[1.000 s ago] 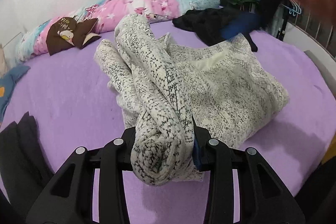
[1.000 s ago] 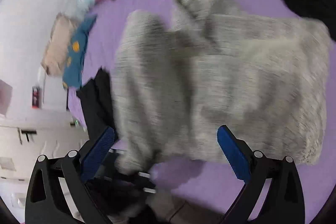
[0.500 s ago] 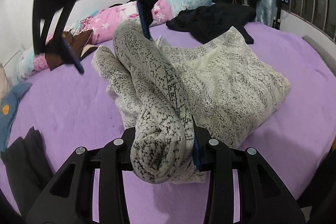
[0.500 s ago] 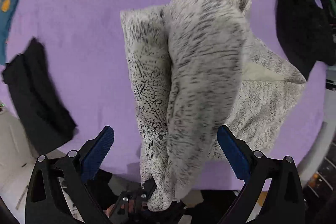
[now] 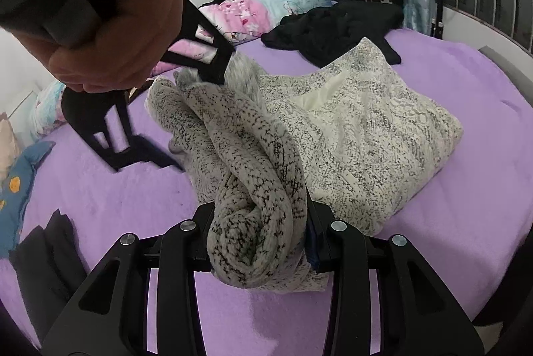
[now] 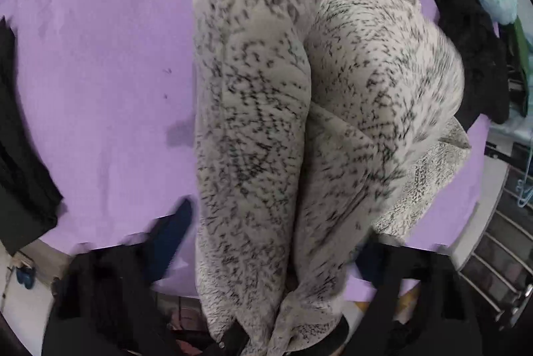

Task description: Fold large clothes

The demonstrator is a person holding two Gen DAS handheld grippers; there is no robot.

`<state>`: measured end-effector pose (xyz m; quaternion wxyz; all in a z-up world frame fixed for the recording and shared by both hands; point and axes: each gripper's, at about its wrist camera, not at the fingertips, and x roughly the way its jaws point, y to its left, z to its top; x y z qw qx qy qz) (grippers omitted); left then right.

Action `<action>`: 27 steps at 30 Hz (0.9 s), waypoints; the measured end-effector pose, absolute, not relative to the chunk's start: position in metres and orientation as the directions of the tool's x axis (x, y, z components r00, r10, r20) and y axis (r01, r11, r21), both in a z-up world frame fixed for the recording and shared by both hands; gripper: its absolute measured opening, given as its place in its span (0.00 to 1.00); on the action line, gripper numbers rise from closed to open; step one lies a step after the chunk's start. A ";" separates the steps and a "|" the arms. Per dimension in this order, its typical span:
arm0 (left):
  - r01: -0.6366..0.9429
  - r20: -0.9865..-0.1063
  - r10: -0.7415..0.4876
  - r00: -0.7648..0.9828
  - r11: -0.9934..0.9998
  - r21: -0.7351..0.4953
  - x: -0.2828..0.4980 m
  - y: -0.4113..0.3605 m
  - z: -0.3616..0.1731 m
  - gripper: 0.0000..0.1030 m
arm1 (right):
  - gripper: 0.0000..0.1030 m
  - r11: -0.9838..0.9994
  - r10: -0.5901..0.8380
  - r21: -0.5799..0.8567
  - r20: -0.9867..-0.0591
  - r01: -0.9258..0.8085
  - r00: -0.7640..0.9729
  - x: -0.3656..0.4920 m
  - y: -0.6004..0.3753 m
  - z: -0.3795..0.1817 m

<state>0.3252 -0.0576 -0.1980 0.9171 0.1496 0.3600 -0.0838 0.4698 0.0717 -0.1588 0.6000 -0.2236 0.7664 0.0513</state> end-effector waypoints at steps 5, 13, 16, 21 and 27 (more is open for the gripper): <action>0.255 -0.677 -0.022 0.736 0.935 0.247 0.324 -0.062 -0.198 0.35 | 0.30 0.902 -0.220 -0.133 -0.960 -0.410 -0.171 0.465 0.064 -0.149; 0.255 -0.666 -0.013 0.746 0.929 0.268 0.318 -0.061 -0.191 0.42 | 0.20 0.943 -0.007 0.038 -0.991 -0.330 -0.134 0.464 0.014 -0.125; 0.254 -0.641 0.008 0.767 0.914 0.316 0.310 -0.064 -0.190 0.51 | 0.20 0.946 0.067 0.101 -0.991 -0.309 -0.119 0.465 -0.006 -0.118; 0.259 -0.589 0.032 0.808 0.878 0.403 0.290 -0.070 -0.188 0.60 | 0.20 0.943 0.185 0.205 -0.978 -0.262 -0.100 0.463 -0.040 -0.114; 0.286 -0.545 0.016 0.838 0.839 0.463 0.262 -0.078 -0.187 0.76 | 0.20 0.938 0.260 0.266 -0.964 -0.224 -0.054 0.464 -0.083 -0.095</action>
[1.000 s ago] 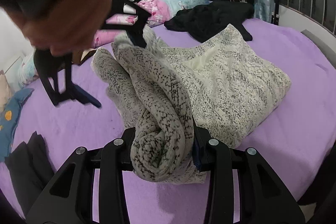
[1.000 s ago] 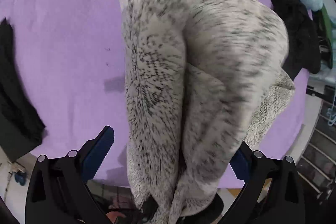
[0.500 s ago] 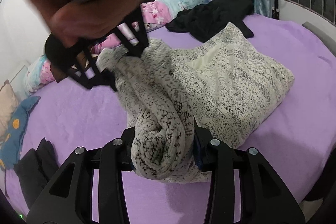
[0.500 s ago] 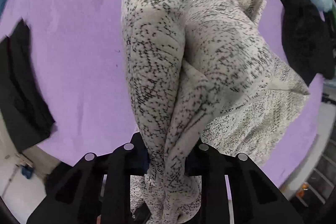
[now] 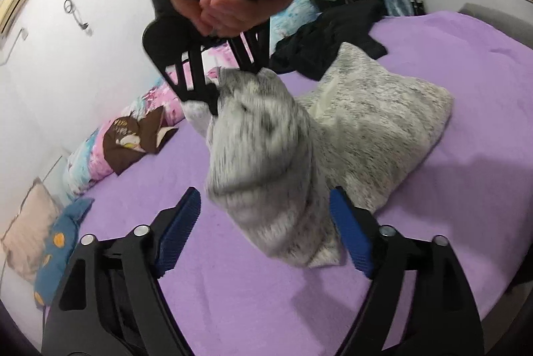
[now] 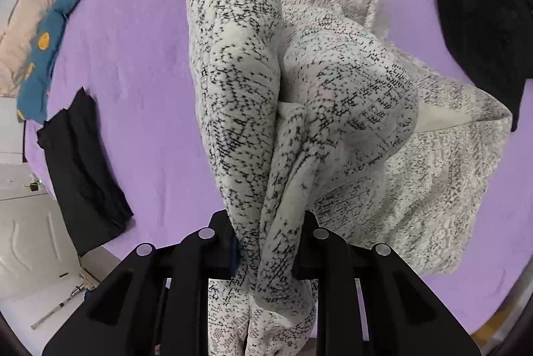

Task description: Fold large clothes

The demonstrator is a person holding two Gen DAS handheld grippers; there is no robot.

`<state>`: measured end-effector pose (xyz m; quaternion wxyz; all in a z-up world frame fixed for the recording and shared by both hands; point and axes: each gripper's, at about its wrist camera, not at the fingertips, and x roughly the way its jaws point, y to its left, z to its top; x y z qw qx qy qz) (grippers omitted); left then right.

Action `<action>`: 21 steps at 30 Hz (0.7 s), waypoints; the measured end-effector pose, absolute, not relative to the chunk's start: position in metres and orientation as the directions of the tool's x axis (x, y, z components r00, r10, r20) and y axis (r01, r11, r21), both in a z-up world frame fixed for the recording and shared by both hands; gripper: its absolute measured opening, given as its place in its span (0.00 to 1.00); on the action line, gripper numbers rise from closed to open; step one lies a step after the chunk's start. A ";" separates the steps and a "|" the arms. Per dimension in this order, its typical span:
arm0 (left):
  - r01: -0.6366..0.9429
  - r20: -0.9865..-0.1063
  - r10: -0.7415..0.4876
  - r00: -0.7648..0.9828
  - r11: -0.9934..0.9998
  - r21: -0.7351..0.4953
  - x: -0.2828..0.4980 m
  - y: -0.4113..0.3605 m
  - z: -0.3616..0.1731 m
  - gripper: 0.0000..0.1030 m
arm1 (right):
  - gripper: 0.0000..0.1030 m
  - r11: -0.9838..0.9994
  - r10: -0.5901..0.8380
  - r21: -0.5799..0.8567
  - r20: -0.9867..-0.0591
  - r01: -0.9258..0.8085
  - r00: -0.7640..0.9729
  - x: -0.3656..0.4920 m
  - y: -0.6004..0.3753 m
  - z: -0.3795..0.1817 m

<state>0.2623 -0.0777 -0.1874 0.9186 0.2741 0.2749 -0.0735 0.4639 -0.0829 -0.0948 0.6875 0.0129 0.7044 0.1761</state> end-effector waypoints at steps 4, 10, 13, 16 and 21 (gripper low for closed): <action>0.251 -0.489 0.010 0.872 0.848 0.466 0.256 -0.071 -0.183 0.76 | 0.20 0.928 0.318 0.316 -0.948 -0.196 -0.024 0.456 -0.110 -0.083; 0.301 -0.521 -0.080 0.850 0.884 0.356 0.261 -0.059 -0.179 0.76 | 0.20 0.884 0.451 0.445 -0.893 -0.145 0.006 0.449 -0.163 -0.077; 0.331 -0.522 -0.159 0.838 0.908 0.256 0.265 -0.047 -0.172 0.77 | 0.20 0.862 0.496 0.484 -0.867 -0.151 0.046 0.444 -0.192 -0.075; 0.342 -0.542 -0.250 0.802 0.937 0.074 0.278 -0.025 -0.165 0.81 | 0.20 0.842 0.534 0.522 -0.841 -0.138 0.079 0.439 -0.223 -0.074; 0.306 -0.587 -0.291 0.756 0.949 -0.078 0.302 -0.004 -0.167 0.81 | 0.20 0.809 0.587 0.578 -0.802 -0.103 0.112 0.431 -0.265 -0.083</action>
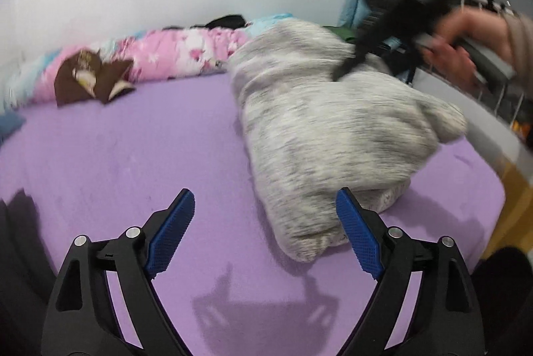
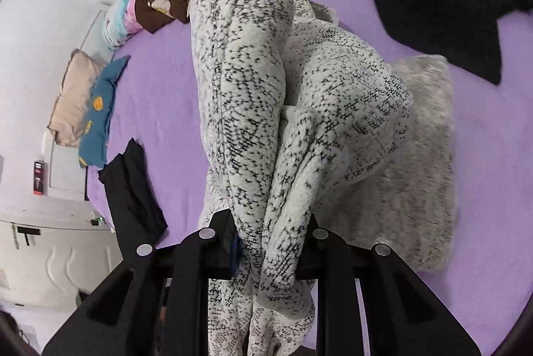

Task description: Fold large clothes

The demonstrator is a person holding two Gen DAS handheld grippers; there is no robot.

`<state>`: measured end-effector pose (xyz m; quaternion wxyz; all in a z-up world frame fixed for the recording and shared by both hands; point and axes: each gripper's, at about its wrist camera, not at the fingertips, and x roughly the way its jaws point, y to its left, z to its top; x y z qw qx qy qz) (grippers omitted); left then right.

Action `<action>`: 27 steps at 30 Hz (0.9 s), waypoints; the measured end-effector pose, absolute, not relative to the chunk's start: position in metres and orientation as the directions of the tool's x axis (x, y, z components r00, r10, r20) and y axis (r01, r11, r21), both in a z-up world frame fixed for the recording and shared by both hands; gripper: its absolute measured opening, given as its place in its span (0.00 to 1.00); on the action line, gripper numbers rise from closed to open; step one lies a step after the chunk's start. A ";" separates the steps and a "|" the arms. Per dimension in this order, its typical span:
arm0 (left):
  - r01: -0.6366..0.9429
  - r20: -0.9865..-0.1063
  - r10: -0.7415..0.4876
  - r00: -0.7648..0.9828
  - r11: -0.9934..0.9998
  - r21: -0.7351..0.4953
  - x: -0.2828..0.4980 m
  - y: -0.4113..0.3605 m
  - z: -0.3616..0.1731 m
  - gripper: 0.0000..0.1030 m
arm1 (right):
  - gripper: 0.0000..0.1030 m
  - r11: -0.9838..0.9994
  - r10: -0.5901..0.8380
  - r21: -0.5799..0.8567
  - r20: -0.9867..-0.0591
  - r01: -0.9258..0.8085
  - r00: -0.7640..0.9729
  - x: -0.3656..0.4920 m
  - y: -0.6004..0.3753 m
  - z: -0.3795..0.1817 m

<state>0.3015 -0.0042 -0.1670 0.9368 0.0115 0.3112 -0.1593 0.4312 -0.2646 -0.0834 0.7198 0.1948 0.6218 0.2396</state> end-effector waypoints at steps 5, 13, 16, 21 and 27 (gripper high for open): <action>0.287 -0.616 -0.244 0.749 0.957 -0.029 0.314 -0.011 -0.173 0.81 | 0.21 0.793 0.609 0.607 -0.783 -0.062 0.130 0.427 -0.301 -0.100; 0.319 -0.636 -0.274 0.721 0.947 -0.047 0.325 -0.027 -0.185 0.81 | 0.21 0.767 0.633 0.641 -0.757 -0.003 0.161 0.421 -0.355 -0.129; 0.329 -0.645 -0.323 0.692 0.937 -0.116 0.333 -0.027 -0.188 0.83 | 0.22 0.752 0.651 0.660 -0.741 -0.002 0.164 0.422 -0.367 -0.138; 0.352 -0.641 -0.393 0.659 0.915 -0.198 0.348 -0.030 -0.187 0.83 | 0.22 0.740 0.667 0.671 -0.728 -0.033 0.160 0.432 -0.371 -0.146; 0.387 -0.581 -0.536 0.613 0.844 -0.370 0.369 -0.037 -0.178 0.83 | 0.27 0.755 0.654 0.654 -0.748 -0.043 0.116 0.453 -0.376 -0.171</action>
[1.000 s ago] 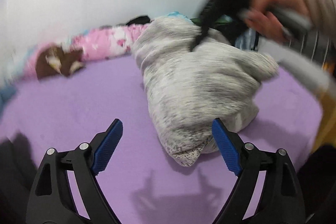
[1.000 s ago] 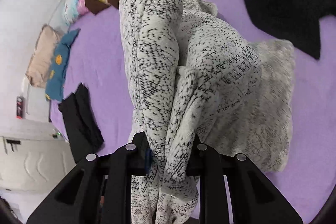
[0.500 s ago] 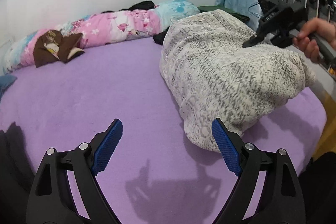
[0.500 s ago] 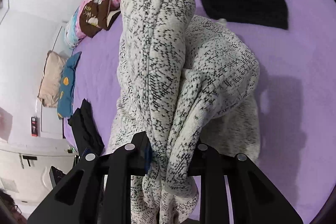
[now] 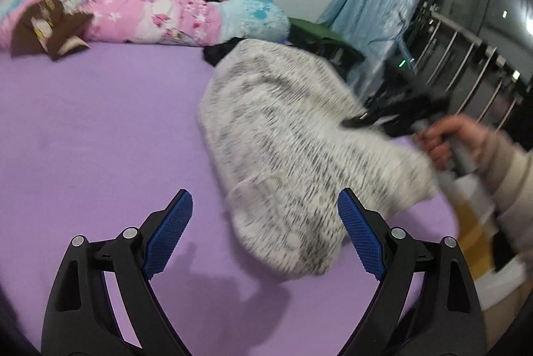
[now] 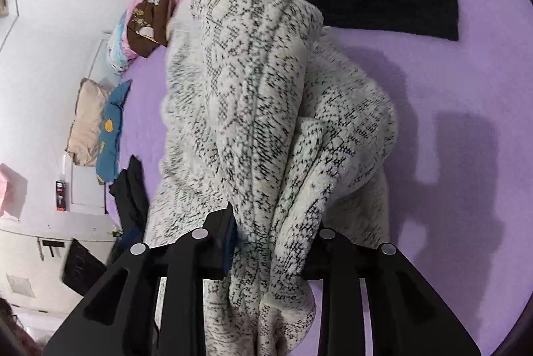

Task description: Fold large clothes

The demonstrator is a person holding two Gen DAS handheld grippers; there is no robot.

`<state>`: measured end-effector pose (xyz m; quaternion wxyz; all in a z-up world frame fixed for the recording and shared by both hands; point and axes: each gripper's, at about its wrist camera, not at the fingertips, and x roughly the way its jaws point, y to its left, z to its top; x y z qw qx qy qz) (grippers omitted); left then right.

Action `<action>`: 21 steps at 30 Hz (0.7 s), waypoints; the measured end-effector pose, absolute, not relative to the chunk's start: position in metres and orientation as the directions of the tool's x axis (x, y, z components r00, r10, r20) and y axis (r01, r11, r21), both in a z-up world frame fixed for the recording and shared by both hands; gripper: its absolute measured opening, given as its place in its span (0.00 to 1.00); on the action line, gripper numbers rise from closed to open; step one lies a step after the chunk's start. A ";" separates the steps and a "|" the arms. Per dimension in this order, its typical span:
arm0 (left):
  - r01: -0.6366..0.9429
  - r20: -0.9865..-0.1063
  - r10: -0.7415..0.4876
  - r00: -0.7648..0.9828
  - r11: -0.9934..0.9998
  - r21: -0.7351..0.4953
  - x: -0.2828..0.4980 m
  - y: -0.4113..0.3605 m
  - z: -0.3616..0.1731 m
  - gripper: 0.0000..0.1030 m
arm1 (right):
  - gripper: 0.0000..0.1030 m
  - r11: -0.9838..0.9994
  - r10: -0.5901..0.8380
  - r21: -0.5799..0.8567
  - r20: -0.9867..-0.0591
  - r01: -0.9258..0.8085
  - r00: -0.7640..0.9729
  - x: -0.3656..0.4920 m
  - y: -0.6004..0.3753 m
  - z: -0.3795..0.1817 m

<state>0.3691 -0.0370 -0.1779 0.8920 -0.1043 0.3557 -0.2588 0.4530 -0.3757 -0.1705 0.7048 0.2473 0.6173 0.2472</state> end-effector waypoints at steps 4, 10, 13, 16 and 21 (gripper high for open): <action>0.418 -0.608 -0.539 0.583 0.841 -0.344 0.389 -0.066 -0.181 0.83 | 0.29 0.764 0.642 0.645 -0.758 -0.012 0.115 0.464 -0.384 -0.194; 0.431 -0.652 -0.510 0.562 0.852 -0.296 0.399 -0.096 -0.192 0.86 | 0.35 0.800 0.598 0.600 -0.796 -0.014 0.094 0.468 -0.379 -0.216; 0.420 -0.657 -0.541 0.526 0.836 -0.352 0.409 -0.093 -0.195 0.86 | 0.36 0.806 0.590 0.591 -0.803 -0.012 0.085 0.472 -0.370 -0.223; 0.416 -0.645 -0.567 0.513 0.821 -0.391 0.414 -0.091 -0.194 0.86 | 0.37 0.816 0.577 0.577 -0.812 -0.033 0.093 0.478 -0.364 -0.226; 0.424 -0.621 -0.624 0.474 0.780 -0.461 0.413 -0.095 -0.196 0.86 | 0.38 0.815 0.578 0.579 -0.809 -0.019 0.111 0.476 -0.364 -0.230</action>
